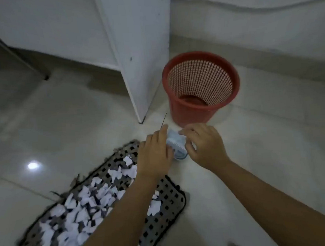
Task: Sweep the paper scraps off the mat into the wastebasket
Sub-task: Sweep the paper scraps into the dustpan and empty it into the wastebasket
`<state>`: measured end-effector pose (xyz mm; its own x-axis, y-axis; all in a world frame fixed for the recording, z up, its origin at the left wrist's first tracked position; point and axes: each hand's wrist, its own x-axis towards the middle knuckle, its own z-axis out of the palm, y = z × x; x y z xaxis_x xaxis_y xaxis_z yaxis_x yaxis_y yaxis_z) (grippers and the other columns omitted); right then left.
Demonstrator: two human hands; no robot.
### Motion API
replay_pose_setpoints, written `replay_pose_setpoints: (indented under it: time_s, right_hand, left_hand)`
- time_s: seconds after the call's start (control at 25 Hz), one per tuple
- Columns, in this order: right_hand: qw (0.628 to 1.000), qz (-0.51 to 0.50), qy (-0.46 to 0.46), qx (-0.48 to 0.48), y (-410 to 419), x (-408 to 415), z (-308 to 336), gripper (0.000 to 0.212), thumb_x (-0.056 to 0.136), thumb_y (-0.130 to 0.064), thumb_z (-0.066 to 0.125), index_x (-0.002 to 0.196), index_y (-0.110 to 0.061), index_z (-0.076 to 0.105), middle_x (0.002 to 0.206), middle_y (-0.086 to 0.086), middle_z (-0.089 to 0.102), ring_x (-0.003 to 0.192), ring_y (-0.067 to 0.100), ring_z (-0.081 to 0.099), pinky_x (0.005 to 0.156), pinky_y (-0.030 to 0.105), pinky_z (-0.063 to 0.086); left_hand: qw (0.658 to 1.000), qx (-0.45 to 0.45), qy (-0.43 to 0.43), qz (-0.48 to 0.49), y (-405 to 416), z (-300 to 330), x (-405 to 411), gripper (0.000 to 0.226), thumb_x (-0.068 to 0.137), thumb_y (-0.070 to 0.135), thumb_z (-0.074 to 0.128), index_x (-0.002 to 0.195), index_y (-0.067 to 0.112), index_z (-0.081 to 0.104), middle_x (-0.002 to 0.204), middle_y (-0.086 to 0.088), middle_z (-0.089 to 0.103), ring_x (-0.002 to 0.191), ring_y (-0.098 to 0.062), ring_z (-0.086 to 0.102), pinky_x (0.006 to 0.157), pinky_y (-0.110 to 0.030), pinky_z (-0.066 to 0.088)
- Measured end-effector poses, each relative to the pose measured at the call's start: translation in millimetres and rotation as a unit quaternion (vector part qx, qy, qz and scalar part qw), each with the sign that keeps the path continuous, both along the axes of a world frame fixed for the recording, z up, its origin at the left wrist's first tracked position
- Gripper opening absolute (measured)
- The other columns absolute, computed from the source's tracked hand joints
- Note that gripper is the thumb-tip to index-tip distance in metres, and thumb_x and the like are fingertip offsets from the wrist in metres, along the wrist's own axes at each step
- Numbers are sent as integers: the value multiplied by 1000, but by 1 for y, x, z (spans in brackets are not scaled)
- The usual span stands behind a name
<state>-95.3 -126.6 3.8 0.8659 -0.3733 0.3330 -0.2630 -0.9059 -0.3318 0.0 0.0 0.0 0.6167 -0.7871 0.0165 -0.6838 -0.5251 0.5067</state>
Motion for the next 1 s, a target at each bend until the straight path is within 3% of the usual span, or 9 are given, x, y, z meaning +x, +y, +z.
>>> replay_pose_setpoints:
  time_s: [0.08,0.16,0.28,0.4,0.52,0.6,0.72,0.88,1.0]
  right_hand:
    - [1000,-19,-5,23,4,6,-47,28,75,-14,44,92,-13,66,88,5,70,75,26,64,60,32,48]
    - [992,-38,60,108,2,17,-96,26,81,-17,45,94,-13,66,91,6,69,77,27,64,61,33,50]
    - [964,-93,143,204,0,20,-135,15,86,-19,52,94,-12,62,97,7,68,87,28,62,69,34,49]
    - [944,-113,216,221,4,20,-148,16,85,-24,53,87,-10,62,91,8,68,85,27,63,70,32,50]
    - [947,-108,201,228,5,22,-156,17,85,-22,52,82,-8,61,86,11,68,81,28,62,65,31,47]
    - [954,-104,192,205,3,24,-157,18,86,-21,50,83,-8,62,86,11,68,80,28,62,64,31,46]
    - [965,-93,201,139,0,27,-155,22,89,-23,47,86,-10,64,87,10,71,81,29,63,64,29,37]
    - [958,-101,233,133,3,31,-144,37,93,-35,41,81,-10,65,86,10,72,79,28,63,66,29,29]
    - [952,-104,229,176,15,37,-134,44,91,-48,41,87,-10,61,89,10,71,82,28,63,70,32,37]
  left_hand:
    - [998,-11,51,30,-1,-45,0,57,83,26,34,138,9,38,118,-14,59,104,-32,57,84,-45,50]
    - [991,-8,111,71,-4,-95,8,48,90,17,40,136,7,38,125,-16,52,113,-32,50,91,-43,46]
    - [979,12,171,112,-5,-134,9,37,93,11,43,128,0,46,125,-21,53,109,-33,53,87,-35,45]
    - [967,79,213,116,-6,-143,10,31,92,15,46,116,-2,54,105,-24,59,93,-34,58,73,-31,44]
    - [948,137,265,112,-15,-145,9,21,92,19,46,87,2,55,75,-11,56,71,-24,54,57,-28,38]
    - [914,120,358,151,-21,-143,10,19,93,15,44,81,4,54,77,-12,60,67,-19,54,55,-25,40]
    - [831,69,510,212,-25,-136,8,23,95,6,40,76,8,53,71,-9,61,58,-16,55,52,-23,45]
    - [872,42,428,233,-18,-146,-4,28,96,17,41,69,14,47,64,-3,51,58,-14,45,58,-27,37]
    - [870,-54,395,291,-14,-147,-20,30,97,17,42,67,15,40,63,-2,46,57,-13,40,54,-26,33]
